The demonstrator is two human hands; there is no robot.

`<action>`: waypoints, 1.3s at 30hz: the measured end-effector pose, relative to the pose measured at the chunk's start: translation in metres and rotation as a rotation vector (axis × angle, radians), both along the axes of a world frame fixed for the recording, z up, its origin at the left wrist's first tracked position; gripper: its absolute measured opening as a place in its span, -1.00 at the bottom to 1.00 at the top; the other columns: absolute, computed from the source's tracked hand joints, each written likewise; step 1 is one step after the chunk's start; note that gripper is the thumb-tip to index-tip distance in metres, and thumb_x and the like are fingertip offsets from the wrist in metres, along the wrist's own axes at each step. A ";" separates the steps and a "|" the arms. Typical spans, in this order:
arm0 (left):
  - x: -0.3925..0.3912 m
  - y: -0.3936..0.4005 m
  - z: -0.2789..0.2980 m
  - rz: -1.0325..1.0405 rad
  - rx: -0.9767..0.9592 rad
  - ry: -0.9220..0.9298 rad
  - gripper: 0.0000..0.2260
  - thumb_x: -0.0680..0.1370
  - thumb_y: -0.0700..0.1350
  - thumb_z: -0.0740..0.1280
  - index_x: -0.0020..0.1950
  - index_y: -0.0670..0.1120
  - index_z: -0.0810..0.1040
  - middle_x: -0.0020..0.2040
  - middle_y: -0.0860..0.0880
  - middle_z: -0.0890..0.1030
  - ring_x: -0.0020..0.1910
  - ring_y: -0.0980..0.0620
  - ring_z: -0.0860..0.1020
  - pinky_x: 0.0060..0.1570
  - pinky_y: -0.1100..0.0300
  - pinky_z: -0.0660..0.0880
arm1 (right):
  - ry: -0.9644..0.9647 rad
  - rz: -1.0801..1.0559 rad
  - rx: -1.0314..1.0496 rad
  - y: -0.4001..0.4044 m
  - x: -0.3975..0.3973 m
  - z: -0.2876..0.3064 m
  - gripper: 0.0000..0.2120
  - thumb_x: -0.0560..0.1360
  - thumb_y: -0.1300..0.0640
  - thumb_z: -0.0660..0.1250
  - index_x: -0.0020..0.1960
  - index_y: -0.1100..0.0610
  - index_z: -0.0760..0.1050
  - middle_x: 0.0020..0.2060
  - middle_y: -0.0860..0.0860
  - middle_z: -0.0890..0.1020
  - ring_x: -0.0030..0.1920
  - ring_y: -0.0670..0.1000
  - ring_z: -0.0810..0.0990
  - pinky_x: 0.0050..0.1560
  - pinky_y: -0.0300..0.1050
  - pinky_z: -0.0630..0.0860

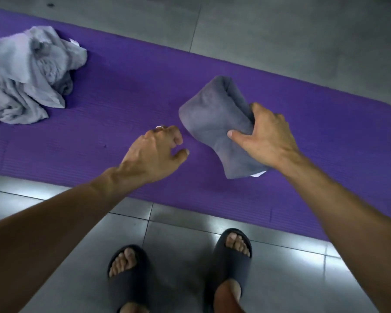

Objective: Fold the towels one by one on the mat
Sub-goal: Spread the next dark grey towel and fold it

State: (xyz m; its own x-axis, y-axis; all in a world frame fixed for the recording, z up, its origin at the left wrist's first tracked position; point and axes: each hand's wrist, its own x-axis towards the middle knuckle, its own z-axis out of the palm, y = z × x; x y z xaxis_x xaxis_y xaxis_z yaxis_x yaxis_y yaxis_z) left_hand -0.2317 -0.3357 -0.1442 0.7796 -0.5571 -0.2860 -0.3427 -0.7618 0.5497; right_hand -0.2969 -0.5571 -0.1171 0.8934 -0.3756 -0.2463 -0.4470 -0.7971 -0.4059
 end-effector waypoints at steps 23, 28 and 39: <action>-0.180 -0.276 0.466 -0.460 0.089 -0.218 -0.72 0.54 0.16 0.26 0.19 0.08 0.47 0.09 0.10 0.56 0.06 0.00 0.58 0.06 0.13 0.48 | -0.124 -0.263 -0.171 -0.225 -0.222 0.488 -0.69 0.47 -0.10 0.36 -0.02 0.06 0.31 -0.09 0.04 0.61 -0.06 0.20 0.60 -0.21 -0.08 0.33; -0.219 -0.353 0.523 -0.499 0.098 -0.258 -0.69 0.56 0.18 0.22 0.23 0.08 0.44 0.12 0.10 0.55 0.12 -0.02 0.56 0.09 0.12 0.48 | -0.149 -0.241 -0.226 -0.297 -0.259 0.548 -0.69 0.47 -0.09 0.35 -0.05 0.04 0.27 -0.10 0.03 0.61 -0.08 0.17 0.60 -0.23 -0.10 0.31; -0.195 -0.523 0.619 -0.503 0.046 -0.371 -0.71 0.56 0.17 0.22 0.18 0.05 0.47 0.04 0.08 0.56 0.04 -0.02 0.58 0.00 0.11 0.51 | -0.237 -0.342 -0.278 -0.466 -0.257 0.640 -0.69 0.47 -0.06 0.36 -0.07 0.05 0.25 -0.12 0.03 0.60 -0.11 0.17 0.60 -0.24 -0.05 0.41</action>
State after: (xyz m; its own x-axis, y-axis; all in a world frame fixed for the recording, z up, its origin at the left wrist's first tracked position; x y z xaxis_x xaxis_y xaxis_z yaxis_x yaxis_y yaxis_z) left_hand -0.4265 -0.8588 0.4749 0.4771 -0.8753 -0.0792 -0.8273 -0.4777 0.2955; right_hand -0.5541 -1.0226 0.5226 0.7266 -0.6798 0.0997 -0.6232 -0.7131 -0.3210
